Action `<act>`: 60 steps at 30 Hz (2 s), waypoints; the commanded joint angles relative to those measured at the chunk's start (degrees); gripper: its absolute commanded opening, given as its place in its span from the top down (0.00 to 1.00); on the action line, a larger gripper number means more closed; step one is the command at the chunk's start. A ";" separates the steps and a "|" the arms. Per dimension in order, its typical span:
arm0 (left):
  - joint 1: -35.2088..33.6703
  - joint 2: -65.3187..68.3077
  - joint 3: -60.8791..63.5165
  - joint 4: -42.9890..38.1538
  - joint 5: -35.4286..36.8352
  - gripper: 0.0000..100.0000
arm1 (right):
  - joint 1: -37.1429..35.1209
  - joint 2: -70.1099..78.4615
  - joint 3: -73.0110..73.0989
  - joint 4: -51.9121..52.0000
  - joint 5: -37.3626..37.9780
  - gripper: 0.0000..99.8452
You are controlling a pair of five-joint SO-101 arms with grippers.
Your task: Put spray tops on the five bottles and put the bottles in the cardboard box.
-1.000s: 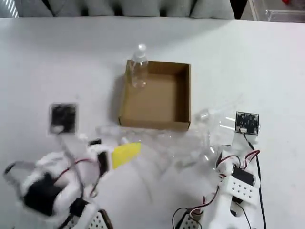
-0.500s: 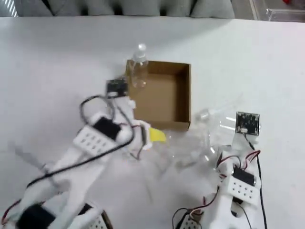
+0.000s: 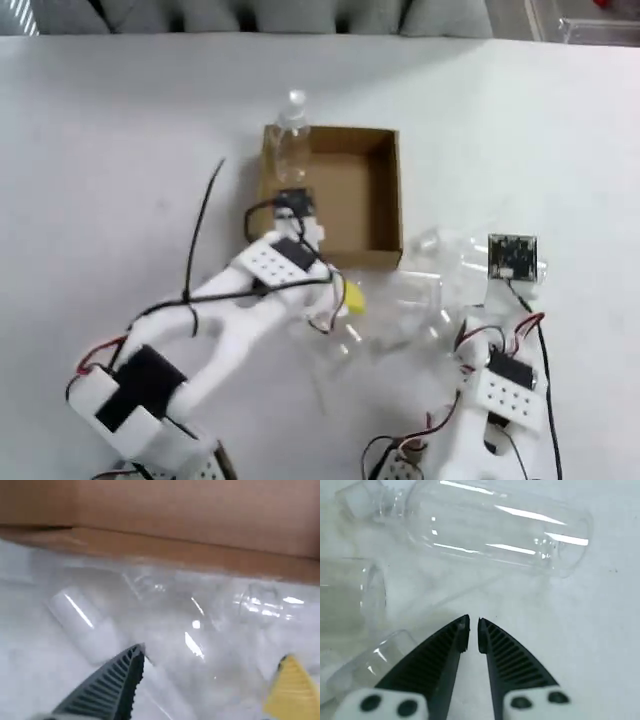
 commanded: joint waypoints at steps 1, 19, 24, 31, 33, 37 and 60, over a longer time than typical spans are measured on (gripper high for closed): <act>-1.54 -0.22 -2.20 1.14 0.70 0.62 | -1.19 0.57 0.09 0.04 0.88 0.98; -5.58 -0.31 -2.81 5.45 0.70 0.95 | -1.19 0.66 0.09 0.04 0.97 0.98; -5.76 -0.40 -2.73 5.98 0.53 0.98 | -1.19 0.66 0.09 0.04 0.97 0.98; -6.37 -6.90 -1.93 9.85 0.26 0.98 | -1.10 0.66 0.09 0.04 0.97 0.98; -7.25 -11.74 -1.32 11.96 0.18 0.98 | -1.10 0.66 0.09 0.04 0.97 0.98; -10.77 -20.70 -1.32 17.93 -5.27 0.98 | -1.10 0.66 0.09 0.04 0.97 0.98; -45.05 -27.56 22.51 0.35 -46.33 0.97 | -1.10 0.31 0.09 0.31 0.97 0.98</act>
